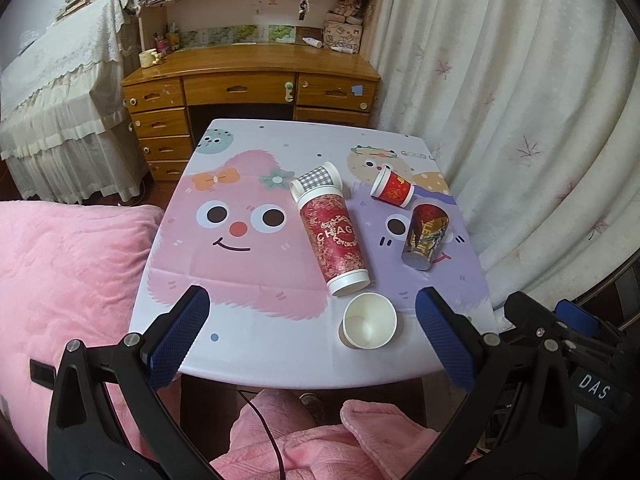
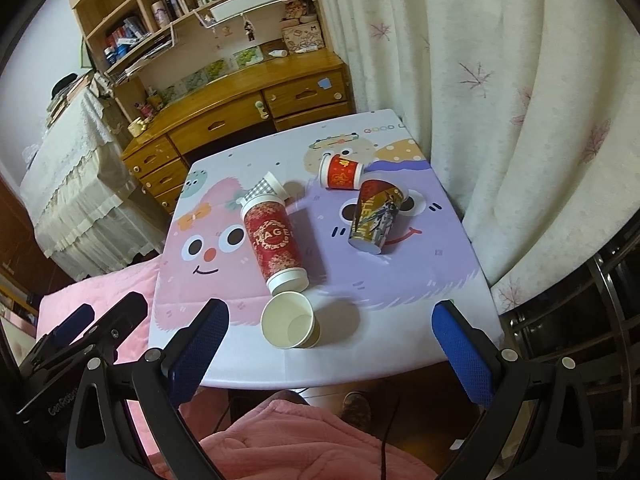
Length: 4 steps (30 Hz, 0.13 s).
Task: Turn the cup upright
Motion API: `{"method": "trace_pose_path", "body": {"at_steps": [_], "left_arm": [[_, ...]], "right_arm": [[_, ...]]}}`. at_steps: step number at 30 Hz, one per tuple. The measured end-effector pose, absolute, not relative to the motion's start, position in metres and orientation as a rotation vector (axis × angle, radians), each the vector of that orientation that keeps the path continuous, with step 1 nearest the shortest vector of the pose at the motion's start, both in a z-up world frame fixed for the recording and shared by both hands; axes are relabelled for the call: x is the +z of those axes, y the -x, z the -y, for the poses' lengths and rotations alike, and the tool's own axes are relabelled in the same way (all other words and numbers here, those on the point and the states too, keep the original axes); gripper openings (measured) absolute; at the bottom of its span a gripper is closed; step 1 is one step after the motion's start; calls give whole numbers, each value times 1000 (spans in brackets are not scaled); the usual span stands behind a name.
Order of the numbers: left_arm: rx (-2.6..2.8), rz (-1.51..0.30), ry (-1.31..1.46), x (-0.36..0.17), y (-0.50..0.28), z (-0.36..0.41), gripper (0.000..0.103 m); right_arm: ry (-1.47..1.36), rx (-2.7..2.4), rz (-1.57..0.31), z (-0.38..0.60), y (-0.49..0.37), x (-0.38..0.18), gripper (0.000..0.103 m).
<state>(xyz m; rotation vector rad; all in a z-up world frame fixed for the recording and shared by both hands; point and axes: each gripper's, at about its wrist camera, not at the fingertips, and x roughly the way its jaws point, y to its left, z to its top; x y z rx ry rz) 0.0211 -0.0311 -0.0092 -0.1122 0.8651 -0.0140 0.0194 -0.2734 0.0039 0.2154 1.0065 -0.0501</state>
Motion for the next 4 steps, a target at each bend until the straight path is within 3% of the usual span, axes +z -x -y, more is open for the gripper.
{"method": "trace_pose_path", "body": {"at_steps": [4], "left_arm": [[-29, -869, 118, -12, -22, 27, 102]], "right_arm": [[-221, -67, -993, 273, -21, 6, 103]]}}
